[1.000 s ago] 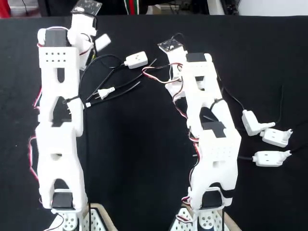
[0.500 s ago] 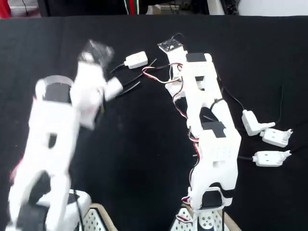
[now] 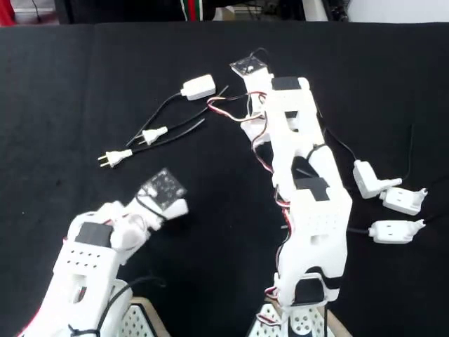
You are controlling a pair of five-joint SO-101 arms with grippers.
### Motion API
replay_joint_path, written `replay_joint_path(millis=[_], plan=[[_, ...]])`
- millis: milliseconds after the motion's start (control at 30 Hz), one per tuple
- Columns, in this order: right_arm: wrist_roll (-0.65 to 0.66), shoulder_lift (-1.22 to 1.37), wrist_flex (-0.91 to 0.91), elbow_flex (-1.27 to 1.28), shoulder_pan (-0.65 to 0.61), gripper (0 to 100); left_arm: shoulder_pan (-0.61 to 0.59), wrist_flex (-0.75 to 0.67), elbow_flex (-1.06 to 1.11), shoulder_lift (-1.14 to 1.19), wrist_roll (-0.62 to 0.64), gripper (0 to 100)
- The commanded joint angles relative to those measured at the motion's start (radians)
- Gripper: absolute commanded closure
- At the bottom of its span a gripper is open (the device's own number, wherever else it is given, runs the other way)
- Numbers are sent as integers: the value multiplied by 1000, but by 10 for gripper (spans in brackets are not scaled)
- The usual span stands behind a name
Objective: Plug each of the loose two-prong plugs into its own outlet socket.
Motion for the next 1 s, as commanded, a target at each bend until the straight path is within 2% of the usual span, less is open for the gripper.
replay_joint_path(millis=[0,233,533,633,700,800,867,967], plan=[[0,-5,-8,-22,9,985,-61,-71,42,-20,-72,963],[0,-5,-8,-22,9,985,-71,18,-30,-20,-71,709],[0,-5,-8,-21,9,985,-54,196,-237,-21,-37,714],[0,-5,-6,-21,9,985,36,230,-234,-21,-23,714],[0,-5,-6,-21,9,985,136,247,-236,-35,35,718],[0,-5,-6,-21,9,985,271,183,-183,-117,104,719],[0,-5,-5,-21,11,985,321,112,-94,-192,78,719],[0,-5,-5,-21,12,985,331,34,51,-305,3,719]])
